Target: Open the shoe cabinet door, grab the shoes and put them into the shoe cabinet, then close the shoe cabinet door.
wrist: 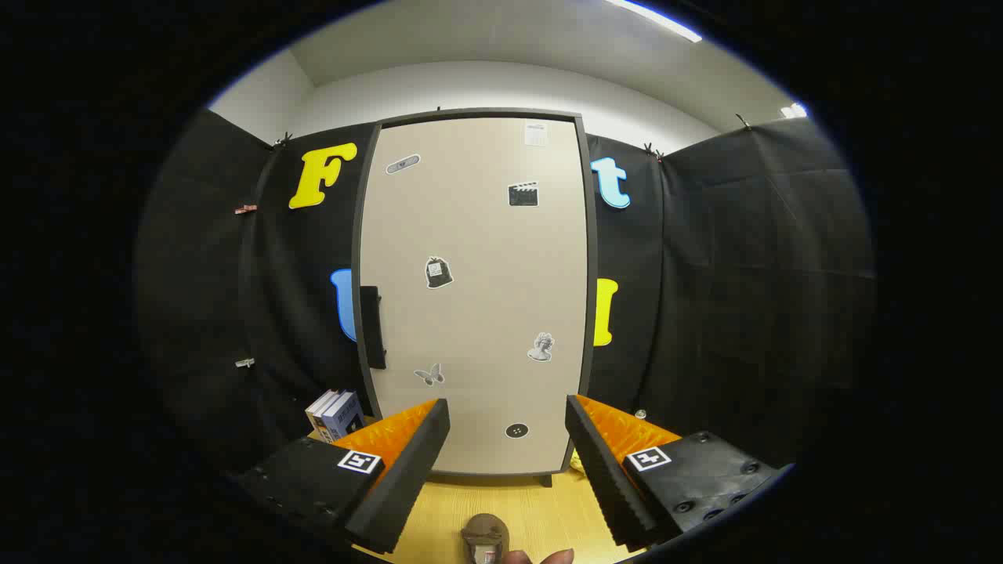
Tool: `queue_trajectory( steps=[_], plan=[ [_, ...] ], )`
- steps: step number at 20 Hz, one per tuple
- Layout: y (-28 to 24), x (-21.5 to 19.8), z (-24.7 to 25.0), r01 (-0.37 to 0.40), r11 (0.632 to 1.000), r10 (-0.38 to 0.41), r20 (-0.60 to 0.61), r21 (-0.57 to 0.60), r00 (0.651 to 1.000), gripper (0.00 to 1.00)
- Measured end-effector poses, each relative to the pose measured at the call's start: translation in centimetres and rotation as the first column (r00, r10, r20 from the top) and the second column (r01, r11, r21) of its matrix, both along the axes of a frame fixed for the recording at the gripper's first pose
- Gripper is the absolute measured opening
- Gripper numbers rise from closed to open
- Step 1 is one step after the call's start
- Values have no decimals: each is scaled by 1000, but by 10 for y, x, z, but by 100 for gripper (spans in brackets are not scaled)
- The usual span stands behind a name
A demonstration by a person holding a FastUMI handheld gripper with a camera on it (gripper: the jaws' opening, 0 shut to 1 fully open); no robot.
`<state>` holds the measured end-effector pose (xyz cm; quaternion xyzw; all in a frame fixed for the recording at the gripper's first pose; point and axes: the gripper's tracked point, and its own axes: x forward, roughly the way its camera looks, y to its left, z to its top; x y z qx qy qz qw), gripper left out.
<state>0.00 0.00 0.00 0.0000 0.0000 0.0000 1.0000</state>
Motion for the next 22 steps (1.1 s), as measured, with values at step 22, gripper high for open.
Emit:
queue_trajectory(
  steps=[22],
  plan=[
    [14,3,0,-42,999,42,3,-4,999,97]
  ],
)
